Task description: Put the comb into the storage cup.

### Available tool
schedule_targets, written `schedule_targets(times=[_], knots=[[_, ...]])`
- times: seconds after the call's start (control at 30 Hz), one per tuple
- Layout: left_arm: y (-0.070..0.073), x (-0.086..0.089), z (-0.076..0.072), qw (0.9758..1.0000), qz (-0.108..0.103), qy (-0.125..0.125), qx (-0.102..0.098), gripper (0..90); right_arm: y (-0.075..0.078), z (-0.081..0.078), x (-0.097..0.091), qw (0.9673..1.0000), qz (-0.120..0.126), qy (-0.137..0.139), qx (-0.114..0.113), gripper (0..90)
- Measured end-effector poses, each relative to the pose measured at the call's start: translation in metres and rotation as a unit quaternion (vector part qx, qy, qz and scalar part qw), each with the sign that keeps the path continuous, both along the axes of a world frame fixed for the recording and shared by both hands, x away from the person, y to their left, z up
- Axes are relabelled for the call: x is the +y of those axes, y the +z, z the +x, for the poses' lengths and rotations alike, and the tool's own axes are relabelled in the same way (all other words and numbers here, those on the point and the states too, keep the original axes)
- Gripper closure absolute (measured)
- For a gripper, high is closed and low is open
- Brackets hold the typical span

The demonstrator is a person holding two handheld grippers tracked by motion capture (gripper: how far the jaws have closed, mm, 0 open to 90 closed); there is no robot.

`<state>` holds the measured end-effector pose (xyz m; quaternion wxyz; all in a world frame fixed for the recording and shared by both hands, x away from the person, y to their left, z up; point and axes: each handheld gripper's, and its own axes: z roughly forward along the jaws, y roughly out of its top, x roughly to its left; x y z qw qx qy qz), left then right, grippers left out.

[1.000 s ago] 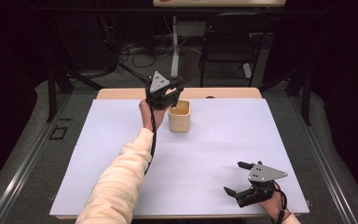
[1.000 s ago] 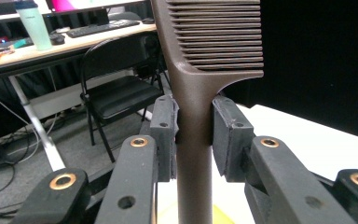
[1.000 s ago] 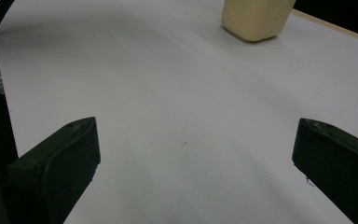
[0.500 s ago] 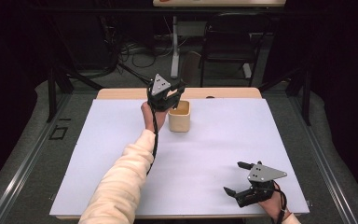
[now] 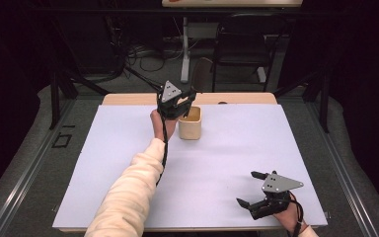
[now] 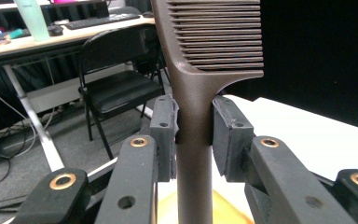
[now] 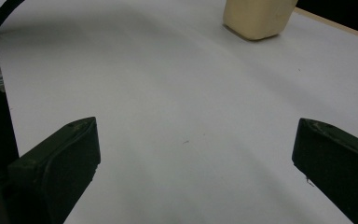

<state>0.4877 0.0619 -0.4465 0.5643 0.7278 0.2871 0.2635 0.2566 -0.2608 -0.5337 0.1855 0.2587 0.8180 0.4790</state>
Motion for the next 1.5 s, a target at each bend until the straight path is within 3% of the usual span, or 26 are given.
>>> schedule_targets(times=[1.03, 1.5], knots=[[-0.011, 0.0, 0.008, 0.9991, 0.016, -0.014, 0.036, 71.9, 0.0, 0.0, -0.001, 1.0, -0.001, -0.001, 0.0, 0.4], [-0.015, -0.003, 0.01, 0.9986, 0.024, -0.017, 0.044, 71.8, 0.0, 0.0, -0.001, 1.0, -0.002, 0.0, -0.002, 0.4]])
